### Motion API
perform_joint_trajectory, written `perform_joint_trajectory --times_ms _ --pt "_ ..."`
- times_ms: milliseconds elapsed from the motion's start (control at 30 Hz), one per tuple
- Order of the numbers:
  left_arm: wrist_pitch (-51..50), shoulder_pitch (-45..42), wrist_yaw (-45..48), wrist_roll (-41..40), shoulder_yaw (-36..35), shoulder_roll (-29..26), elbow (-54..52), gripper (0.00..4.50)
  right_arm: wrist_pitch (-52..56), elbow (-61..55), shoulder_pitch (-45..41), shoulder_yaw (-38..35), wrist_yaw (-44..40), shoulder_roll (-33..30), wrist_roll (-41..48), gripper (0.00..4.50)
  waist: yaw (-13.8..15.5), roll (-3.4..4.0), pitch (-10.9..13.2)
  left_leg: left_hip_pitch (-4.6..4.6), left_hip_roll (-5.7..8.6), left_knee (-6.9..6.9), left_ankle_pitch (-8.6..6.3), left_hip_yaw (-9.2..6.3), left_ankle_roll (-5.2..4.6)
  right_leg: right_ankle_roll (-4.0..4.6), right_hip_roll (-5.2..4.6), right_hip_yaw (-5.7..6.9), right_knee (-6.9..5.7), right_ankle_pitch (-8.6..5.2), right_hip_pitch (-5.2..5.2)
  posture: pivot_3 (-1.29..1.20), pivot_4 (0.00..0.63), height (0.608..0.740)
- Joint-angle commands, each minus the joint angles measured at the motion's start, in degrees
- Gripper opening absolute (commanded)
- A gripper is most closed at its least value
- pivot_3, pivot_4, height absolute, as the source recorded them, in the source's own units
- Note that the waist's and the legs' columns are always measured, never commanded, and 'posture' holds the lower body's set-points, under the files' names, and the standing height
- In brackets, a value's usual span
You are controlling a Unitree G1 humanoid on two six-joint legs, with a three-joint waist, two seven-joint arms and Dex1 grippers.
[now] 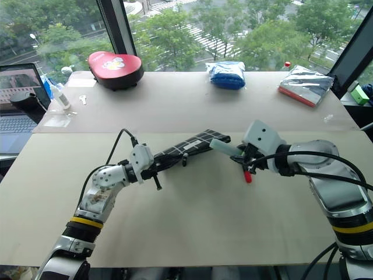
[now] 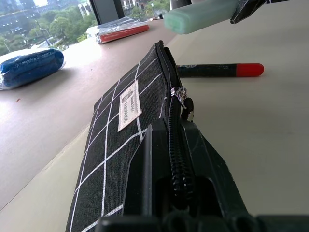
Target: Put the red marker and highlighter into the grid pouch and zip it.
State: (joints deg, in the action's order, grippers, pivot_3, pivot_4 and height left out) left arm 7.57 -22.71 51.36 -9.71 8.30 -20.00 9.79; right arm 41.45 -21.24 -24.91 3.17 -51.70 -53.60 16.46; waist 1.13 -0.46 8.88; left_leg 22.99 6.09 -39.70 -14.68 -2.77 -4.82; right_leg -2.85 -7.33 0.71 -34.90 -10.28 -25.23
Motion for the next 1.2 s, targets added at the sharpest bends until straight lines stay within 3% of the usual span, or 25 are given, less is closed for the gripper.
perform_joint_trajectory --times_ms 33,633,1200 --pt "0.81 -1.07 -0.19 -0.23 -0.07 0.24 -0.94 0.0 0.21 0.1 -0.6 -1.22 1.61 -0.2 -1.11 1.05 0.01 0.0 0.0 0.01 0.0 0.0 0.0 0.0 0.0 0.0 0.0 0.0 0.0 0.0 -0.01 0.0 0.15 0.74" --pt "0.44 -0.66 -1.04 0.0 -0.14 0.65 -1.63 0.0 0.27 6.6 -4.39 4.51 4.02 3.2 -6.61 1.05 -0.12 0.0 0.0 0.01 0.01 0.0 0.05 0.0 0.09 0.0 -0.01 0.01 -0.02 0.0 -0.02 0.0 0.15 0.74" --pt "-0.15 -1.83 -2.2 -0.26 -0.7 1.33 -0.54 0.0 6.25 4.01 -3.36 1.52 2.63 2.94 -2.24 1.05 -0.05 0.0 0.0 0.04 0.02 -0.03 0.08 0.0 0.13 0.0 -0.02 0.0 -0.02 0.0 -0.01 0.0 0.15 0.74"
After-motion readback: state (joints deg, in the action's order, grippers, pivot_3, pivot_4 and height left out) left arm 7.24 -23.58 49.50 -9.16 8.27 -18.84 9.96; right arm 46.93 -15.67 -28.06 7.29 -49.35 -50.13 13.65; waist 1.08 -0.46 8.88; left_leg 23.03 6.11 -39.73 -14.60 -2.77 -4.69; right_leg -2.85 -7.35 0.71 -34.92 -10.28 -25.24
